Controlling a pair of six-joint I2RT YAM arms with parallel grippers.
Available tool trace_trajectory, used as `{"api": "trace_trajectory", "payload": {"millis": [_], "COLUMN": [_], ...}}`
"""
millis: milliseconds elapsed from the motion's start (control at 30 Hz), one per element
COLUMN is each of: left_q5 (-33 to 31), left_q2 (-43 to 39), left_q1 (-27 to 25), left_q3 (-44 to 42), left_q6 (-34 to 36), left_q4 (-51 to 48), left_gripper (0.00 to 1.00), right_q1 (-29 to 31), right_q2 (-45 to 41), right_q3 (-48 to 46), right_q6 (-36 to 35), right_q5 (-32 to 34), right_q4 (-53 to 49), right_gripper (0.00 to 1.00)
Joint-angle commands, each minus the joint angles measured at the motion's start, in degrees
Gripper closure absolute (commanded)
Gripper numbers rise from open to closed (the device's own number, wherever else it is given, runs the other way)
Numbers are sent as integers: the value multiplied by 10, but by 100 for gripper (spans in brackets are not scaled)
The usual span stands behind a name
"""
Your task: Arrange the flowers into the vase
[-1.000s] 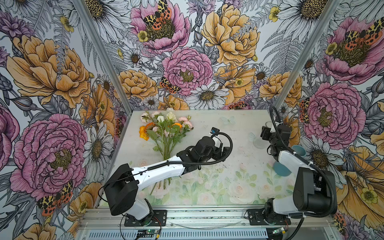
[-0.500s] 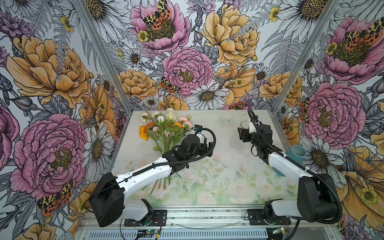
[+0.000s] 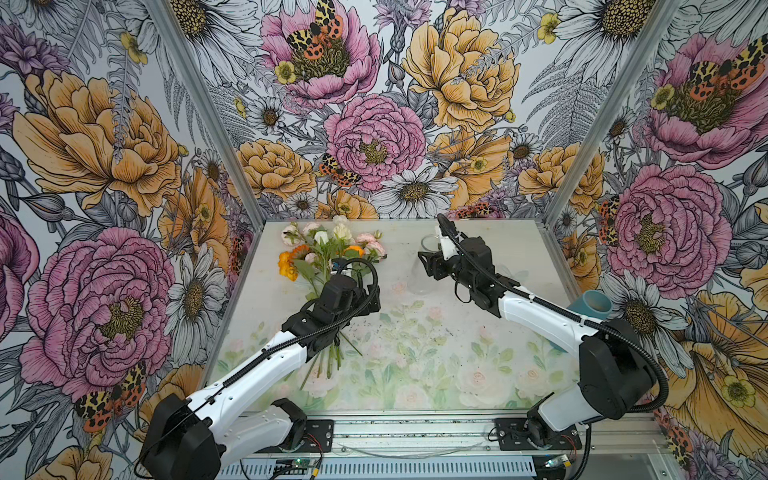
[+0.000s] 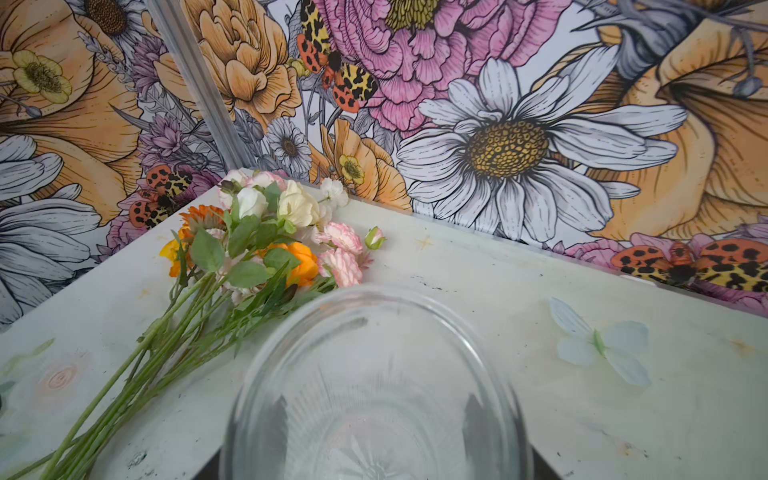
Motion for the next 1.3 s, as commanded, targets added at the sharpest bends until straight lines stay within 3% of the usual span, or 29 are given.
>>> {"api": "trace_trajectory", "payload": {"millis": [0, 233, 500, 600, 1000, 1267], "left_q5": [31, 27, 24, 22, 78, 97], "left_q2": [-32, -56, -53, -60, -21, -8], "left_q1": [22, 35, 37, 42, 103, 120], "left_q3": [-13, -15, -12, -11, 18, 56], "left_q6": [-28, -22, -20, -19, -10, 30], "left_q4": [-15, -32, -36, -41, -93, -102], "left_gripper": [1, 1, 1, 2, 1, 1], "right_q1": [25, 69, 78, 84, 91, 88], "right_q2": [20, 53, 64, 68, 64, 26], "right_q3": [37, 58, 50, 49, 68, 73], "right_q6": [15, -12, -12, -19, -32, -36], "right_q5": [11, 44, 45, 49, 50, 50], "right_q4": [33, 13, 15, 17, -20, -64], "right_gripper": [65, 66, 65, 56, 1, 1]}}
